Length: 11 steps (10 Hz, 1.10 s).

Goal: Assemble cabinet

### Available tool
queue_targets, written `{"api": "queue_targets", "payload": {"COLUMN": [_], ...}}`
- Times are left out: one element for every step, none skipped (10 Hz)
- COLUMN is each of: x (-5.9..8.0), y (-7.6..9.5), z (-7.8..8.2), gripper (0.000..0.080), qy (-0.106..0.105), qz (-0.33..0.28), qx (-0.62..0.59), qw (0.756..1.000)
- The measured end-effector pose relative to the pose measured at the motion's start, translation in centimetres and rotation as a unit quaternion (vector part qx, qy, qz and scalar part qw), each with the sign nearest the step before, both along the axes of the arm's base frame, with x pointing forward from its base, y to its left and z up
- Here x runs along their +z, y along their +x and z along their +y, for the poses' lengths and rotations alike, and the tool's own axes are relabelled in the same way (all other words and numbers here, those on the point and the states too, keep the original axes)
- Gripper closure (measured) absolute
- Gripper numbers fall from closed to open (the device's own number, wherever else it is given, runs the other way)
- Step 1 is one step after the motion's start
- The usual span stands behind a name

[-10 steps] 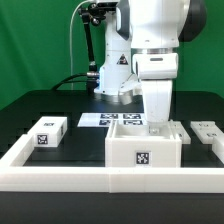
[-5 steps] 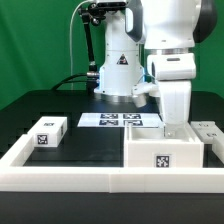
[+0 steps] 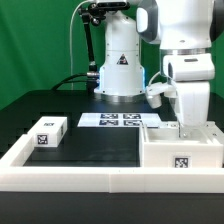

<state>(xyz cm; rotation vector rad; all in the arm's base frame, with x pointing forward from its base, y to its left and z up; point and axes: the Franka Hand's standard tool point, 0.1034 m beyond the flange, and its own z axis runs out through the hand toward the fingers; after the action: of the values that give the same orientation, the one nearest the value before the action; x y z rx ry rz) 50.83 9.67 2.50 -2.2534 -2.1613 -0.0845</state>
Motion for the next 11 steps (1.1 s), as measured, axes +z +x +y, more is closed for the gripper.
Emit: {"api": "queue_targets", "payload": {"x": [0.03, 0.0, 0.01, 0.01, 0.0, -0.02, -0.02, -0.03, -0.03, -0.04, -0.04], "y": [0.23, 0.56, 0.86, 0.87, 0.86, 0.87, 0.87, 0.87, 0.87, 0.87, 0.87], "z": [1.73, 1.71, 1.63, 1.61, 1.59, 1.53, 1.5, 1.48, 1.47, 1.46, 1.45], "gripper": [0.0764, 0.0764, 0.0764, 0.0764, 0.0764, 0.0596, 0.0384, 0.0215, 0.0063, 0.0016, 0.0004], "qy": [0.001, -0.003, -0.003, -0.003, -0.003, -0.003, -0.003, -0.003, -0.003, -0.003, -0.003], "qz": [0.007, 0.009, 0.008, 0.008, 0.008, 0.008, 0.008, 0.009, 0.009, 0.009, 0.009], "qx": [0.016, 0.019, 0.015, 0.015, 0.015, 0.014, 0.014, 0.014, 0.014, 0.013, 0.013], "qw": [1.0, 1.0, 1.0, 1.0, 1.0, 1.0, 1.0, 1.0, 1.0, 1.0, 1.0]}}
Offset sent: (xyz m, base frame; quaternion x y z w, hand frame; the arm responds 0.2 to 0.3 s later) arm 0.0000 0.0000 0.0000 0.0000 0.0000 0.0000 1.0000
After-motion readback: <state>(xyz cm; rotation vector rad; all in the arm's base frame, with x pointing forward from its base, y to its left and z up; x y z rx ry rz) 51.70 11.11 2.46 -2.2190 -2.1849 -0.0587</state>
